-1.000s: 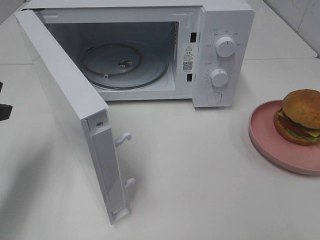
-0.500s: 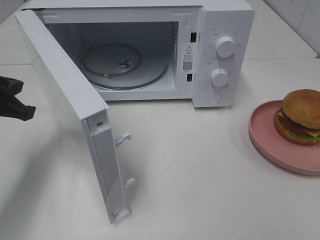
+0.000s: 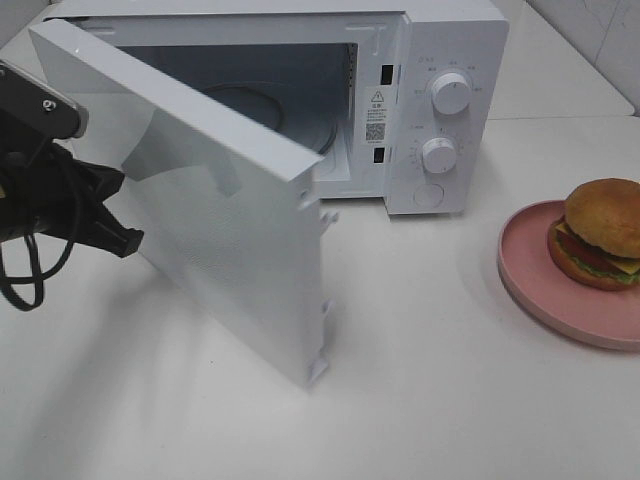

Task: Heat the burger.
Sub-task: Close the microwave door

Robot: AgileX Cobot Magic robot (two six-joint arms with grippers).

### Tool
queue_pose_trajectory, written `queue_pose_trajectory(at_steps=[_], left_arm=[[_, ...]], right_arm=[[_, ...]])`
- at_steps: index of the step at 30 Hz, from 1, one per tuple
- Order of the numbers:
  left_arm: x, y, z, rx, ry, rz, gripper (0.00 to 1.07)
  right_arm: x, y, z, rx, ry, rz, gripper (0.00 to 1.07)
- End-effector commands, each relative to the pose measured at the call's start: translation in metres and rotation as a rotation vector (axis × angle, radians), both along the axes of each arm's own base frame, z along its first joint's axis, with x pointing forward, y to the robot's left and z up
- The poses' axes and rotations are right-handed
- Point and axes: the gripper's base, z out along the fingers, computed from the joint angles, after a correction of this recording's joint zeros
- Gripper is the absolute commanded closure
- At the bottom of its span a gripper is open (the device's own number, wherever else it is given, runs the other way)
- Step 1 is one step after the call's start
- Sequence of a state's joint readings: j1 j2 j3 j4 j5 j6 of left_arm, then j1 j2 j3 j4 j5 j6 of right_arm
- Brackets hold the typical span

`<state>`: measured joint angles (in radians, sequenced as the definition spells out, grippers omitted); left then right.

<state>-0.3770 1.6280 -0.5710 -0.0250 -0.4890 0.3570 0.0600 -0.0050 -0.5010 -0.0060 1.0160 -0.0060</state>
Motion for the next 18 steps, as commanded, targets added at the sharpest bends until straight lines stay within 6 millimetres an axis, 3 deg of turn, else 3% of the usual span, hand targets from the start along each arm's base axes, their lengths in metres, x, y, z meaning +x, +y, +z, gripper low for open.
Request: queue_pose_trajectory(at_steps=[1, 14, 18], left_arm=[[0.013, -0.016, 0.006, -0.024, -0.049, -0.033, 1.06], [0.044, -0.045, 0.006, -0.089, -0.061, -0.050, 1.06], [0.057, -0.066, 0.008, -0.092, -0.087, -0.097, 1.06]], right_arm=[[-0.003, 0.000, 0.000, 0.004, -0.038, 0.001, 0.43], [-0.003, 0.000, 0.000, 0.004, -0.038, 0.001, 0.43], [-0.003, 0.000, 0.000, 0.004, -0.038, 0.001, 0.43]])
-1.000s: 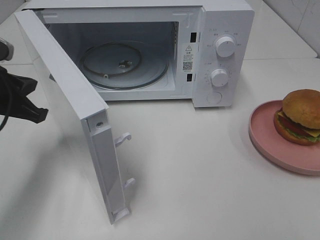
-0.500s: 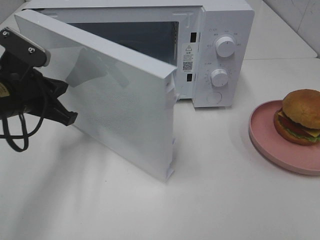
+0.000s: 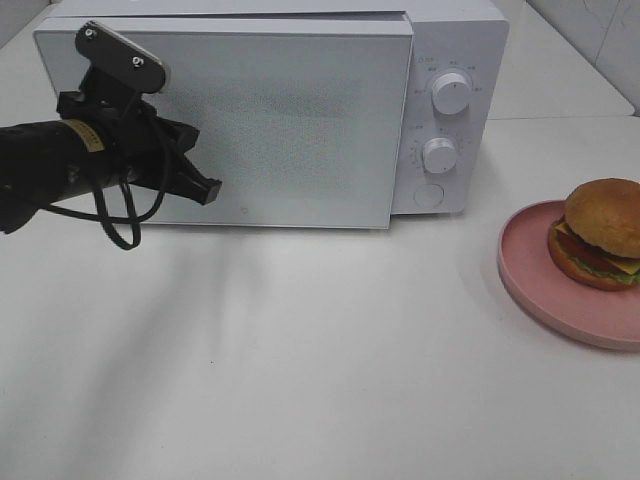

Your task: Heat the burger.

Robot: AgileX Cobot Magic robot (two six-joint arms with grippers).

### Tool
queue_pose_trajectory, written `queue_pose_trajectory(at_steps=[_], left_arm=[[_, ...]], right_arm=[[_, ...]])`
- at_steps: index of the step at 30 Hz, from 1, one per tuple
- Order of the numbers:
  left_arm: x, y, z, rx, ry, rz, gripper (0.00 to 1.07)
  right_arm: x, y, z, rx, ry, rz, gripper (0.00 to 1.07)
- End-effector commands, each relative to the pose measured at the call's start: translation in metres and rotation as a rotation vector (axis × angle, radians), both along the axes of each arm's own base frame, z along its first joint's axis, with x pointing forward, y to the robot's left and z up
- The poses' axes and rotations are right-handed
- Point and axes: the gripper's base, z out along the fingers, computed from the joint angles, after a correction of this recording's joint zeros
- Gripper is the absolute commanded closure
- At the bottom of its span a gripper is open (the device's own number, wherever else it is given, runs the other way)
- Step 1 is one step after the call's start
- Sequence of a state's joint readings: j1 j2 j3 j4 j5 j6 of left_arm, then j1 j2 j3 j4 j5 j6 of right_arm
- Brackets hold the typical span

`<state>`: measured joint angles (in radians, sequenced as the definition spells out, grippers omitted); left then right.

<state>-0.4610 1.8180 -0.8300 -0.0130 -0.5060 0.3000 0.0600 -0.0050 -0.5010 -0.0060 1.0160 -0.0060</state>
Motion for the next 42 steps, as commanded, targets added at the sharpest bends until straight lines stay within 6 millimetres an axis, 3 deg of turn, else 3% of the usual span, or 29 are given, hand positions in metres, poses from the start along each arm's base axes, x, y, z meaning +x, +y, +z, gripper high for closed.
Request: queue_pose_trajectory(at_steps=[1, 12, 24, 34, 42], left_arm=[[0.012, -0.023, 0.006, -0.019, -0.041, -0.049, 1.06], [0.039, -0.064, 0.012, -0.030, -0.060, -0.103, 1.06], [0.067, -0.111, 0.037, -0.054, -0.061, -0.148, 1.06], [0.047, -0.133, 0.046, -0.015, 0.000, -0.210, 1.06], [0.030, -0.133, 0.065, 0.087, 0.151, -0.231, 1.06]], right_arm=[[-0.003, 0.000, 0.000, 0.004, -0.038, 0.001, 0.43], [-0.003, 0.000, 0.000, 0.004, -0.037, 0.001, 0.43], [-0.003, 0.000, 0.000, 0.004, -0.037, 0.001, 0.43], [-0.003, 0.000, 0.000, 0.004, -0.037, 0.001, 0.43], [-0.003, 0.000, 0.000, 0.004, -0.037, 0.001, 0.43]])
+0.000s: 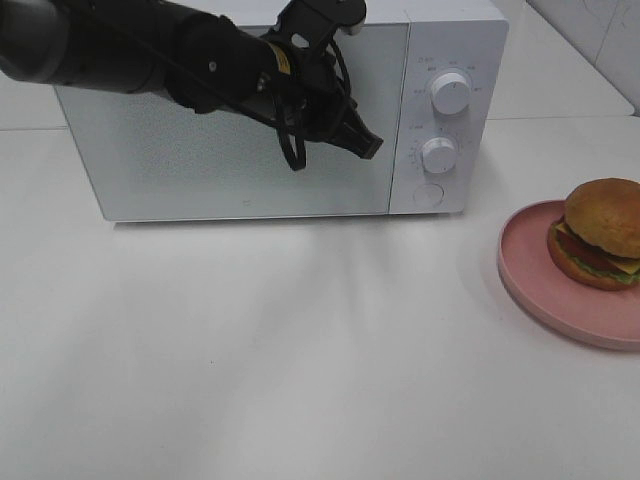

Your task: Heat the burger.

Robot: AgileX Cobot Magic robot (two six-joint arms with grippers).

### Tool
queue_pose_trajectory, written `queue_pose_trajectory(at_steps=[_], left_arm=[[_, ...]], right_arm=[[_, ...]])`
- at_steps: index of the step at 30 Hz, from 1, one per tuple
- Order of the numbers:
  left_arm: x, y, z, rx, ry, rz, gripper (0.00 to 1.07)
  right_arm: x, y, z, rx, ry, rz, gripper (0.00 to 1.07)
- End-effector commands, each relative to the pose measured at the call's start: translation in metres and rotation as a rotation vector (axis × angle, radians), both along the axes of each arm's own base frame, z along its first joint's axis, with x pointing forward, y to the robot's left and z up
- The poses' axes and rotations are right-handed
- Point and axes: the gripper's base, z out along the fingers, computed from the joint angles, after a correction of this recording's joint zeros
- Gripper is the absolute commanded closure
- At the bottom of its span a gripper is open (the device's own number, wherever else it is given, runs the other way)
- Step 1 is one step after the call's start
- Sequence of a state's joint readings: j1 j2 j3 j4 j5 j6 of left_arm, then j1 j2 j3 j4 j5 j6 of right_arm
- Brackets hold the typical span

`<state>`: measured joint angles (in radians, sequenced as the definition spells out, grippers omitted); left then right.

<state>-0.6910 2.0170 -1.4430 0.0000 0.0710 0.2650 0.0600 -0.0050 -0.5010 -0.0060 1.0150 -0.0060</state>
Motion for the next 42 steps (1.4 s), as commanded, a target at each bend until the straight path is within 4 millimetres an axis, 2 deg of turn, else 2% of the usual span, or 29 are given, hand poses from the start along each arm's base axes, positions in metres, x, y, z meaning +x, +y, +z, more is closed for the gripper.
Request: queue_pose_trajectory(at_steps=[1, 2, 5, 6, 7, 8, 9, 10, 11, 12, 13, 16, 17, 18, 20, 22, 23, 24, 25, 26, 27, 29, 30, 31, 34, 35, 38, 40, 42], left_arm=[[-0.008, 0.006, 0.028, 0.048, 0.038, -0.007, 1.06], [-0.008, 0.006, 0.028, 0.048, 0.038, -0.007, 1.06], [-0.020, 0.016, 0.051, 0.097, 0.102, -0.005, 1.06], [-0.020, 0.016, 0.051, 0.097, 0.102, -0.005, 1.06], [-0.027, 0.022, 0.064, 0.112, 0.120, -0.005, 1.06], [-0.027, 0.022, 0.064, 0.112, 0.120, -0.005, 1.06], [-0.034, 0.028, 0.077, 0.124, 0.136, -0.004, 1.06], [-0.034, 0.028, 0.077, 0.124, 0.136, -0.004, 1.06], [-0.042, 0.035, 0.089, 0.126, 0.151, 0.004, 1.06], [-0.042, 0.035, 0.089, 0.126, 0.151, 0.004, 1.06], [-0.050, 0.043, 0.102, 0.115, 0.177, 0.028, 1.06], [-0.054, 0.054, 0.113, 0.094, 0.212, 0.075, 1.06], [-0.057, 0.067, 0.123, 0.079, 0.250, 0.123, 1.06], [-0.057, 0.067, 0.123, 0.079, 0.250, 0.123, 1.06], [-0.058, 0.089, 0.127, 0.093, 0.326, 0.202, 1.06], [-0.058, 0.089, 0.127, 0.093, 0.326, 0.202, 1.06], [-0.056, 0.113, 0.126, 0.139, 0.404, 0.268, 1.06], [-0.054, 0.121, 0.125, 0.154, 0.434, 0.292, 1.06], [-0.054, 0.121, 0.125, 0.154, 0.434, 0.292, 1.06], [-0.054, 0.134, 0.125, 0.174, 0.474, 0.327, 1.06], [-0.054, 0.134, 0.125, 0.174, 0.474, 0.327, 1.06], [-0.051, 0.164, 0.130, 0.171, 0.524, 0.423, 1.06], [-0.051, 0.164, 0.130, 0.171, 0.524, 0.423, 1.06], [-0.050, 0.181, 0.134, 0.149, 0.558, 0.497, 1.06], [-0.051, 0.186, 0.135, 0.146, 0.568, 0.515, 1.06], [-0.055, 0.202, 0.139, 0.145, 0.595, 0.563, 1.06], [-0.060, 0.213, 0.142, 0.149, 0.600, 0.593, 1.06], [-0.074, 0.236, 0.145, 0.139, 0.599, 0.672, 1.06], [-0.079, 0.240, 0.146, 0.134, 0.596, 0.681, 1.06]], right_arm=[[-0.003, 0.000, 0.000, 0.004, -0.036, 0.001, 0.43], [-0.003, 0.000, 0.000, 0.004, -0.036, 0.001, 0.43], [-0.003, 0.000, 0.000, 0.004, -0.036, 0.001, 0.43], [-0.003, 0.000, 0.000, 0.004, -0.036, 0.001, 0.43], [-0.003, 0.000, 0.000, 0.004, -0.036, 0.001, 0.43], [-0.003, 0.000, 0.000, 0.004, -0.036, 0.001, 0.43], [-0.003, 0.000, 0.000, 0.004, -0.036, 0.001, 0.43], [-0.003, 0.000, 0.000, 0.004, -0.036, 0.001, 0.43], [-0.003, 0.000, 0.000, 0.004, -0.036, 0.001, 0.43], [-0.003, 0.000, 0.000, 0.004, -0.036, 0.001, 0.43], [-0.003, 0.000, 0.000, 0.004, -0.036, 0.001, 0.43], [-0.003, 0.000, 0.000, 0.004, -0.036, 0.001, 0.43], [-0.003, 0.000, 0.000, 0.004, -0.036, 0.001, 0.43], [-0.003, 0.000, 0.000, 0.004, -0.036, 0.001, 0.43], [-0.003, 0.000, 0.000, 0.004, -0.036, 0.001, 0.43], [-0.003, 0.000, 0.000, 0.004, -0.036, 0.001, 0.43], [-0.003, 0.000, 0.000, 0.004, -0.036, 0.001, 0.43], [-0.003, 0.000, 0.000, 0.004, -0.036, 0.001, 0.43], [-0.003, 0.000, 0.000, 0.004, -0.036, 0.001, 0.43], [-0.003, 0.000, 0.000, 0.004, -0.036, 0.001, 0.43], [-0.003, 0.000, 0.000, 0.004, -0.036, 0.001, 0.43], [-0.003, 0.000, 0.000, 0.004, -0.036, 0.001, 0.43], [-0.003, 0.000, 0.000, 0.004, -0.036, 0.001, 0.43], [-0.003, 0.000, 0.000, 0.004, -0.036, 0.001, 0.43], [-0.003, 0.000, 0.000, 0.004, -0.036, 0.001, 0.43], [-0.003, 0.000, 0.000, 0.004, -0.036, 0.001, 0.43], [-0.003, 0.000, 0.000, 0.004, -0.036, 0.001, 0.43], [-0.003, 0.000, 0.000, 0.004, -0.036, 0.001, 0.43], [-0.003, 0.000, 0.000, 0.004, -0.036, 0.001, 0.43]])
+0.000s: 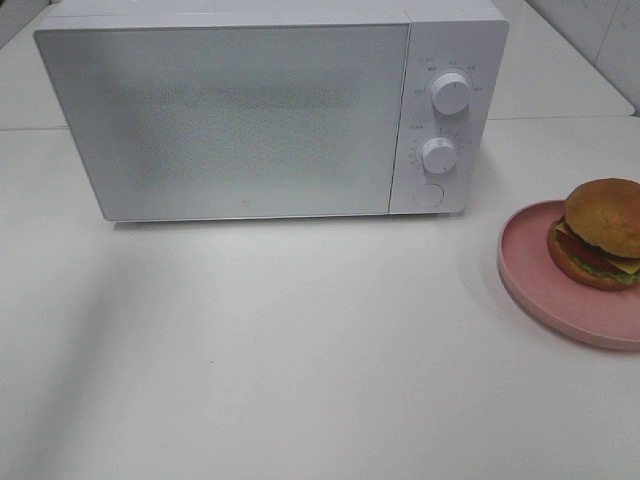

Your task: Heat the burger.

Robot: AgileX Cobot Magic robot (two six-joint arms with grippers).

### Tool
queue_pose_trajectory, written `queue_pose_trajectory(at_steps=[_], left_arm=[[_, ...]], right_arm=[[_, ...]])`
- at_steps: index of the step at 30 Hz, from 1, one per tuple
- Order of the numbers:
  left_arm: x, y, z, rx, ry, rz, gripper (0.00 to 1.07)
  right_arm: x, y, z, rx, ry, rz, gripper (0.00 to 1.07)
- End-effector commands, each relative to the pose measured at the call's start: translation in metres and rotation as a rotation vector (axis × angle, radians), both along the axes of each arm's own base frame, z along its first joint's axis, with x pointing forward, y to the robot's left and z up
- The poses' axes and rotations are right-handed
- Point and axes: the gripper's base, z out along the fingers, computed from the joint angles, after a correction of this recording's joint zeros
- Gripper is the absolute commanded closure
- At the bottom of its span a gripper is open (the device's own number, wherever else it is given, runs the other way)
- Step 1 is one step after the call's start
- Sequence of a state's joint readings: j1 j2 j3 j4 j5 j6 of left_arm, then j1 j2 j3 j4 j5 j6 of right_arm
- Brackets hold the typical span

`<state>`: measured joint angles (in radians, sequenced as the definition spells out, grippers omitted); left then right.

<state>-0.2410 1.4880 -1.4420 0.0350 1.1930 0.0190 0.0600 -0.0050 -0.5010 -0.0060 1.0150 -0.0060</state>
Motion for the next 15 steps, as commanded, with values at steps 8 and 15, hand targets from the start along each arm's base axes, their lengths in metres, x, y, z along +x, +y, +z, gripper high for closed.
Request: queue_pose_trajectory(at_steps=[8, 15], left_arm=[[-0.064, 0.036, 0.005, 0.007, -0.025, 0.101, 1.06], [-0.118, 0.046, 0.002, -0.002, -0.090, 0.113, 1.06]], right_arm=[[-0.003, 0.000, 0.000, 0.004, -0.036, 0.001, 0.43], [-0.003, 0.000, 0.000, 0.004, -0.036, 0.001, 0.43]])
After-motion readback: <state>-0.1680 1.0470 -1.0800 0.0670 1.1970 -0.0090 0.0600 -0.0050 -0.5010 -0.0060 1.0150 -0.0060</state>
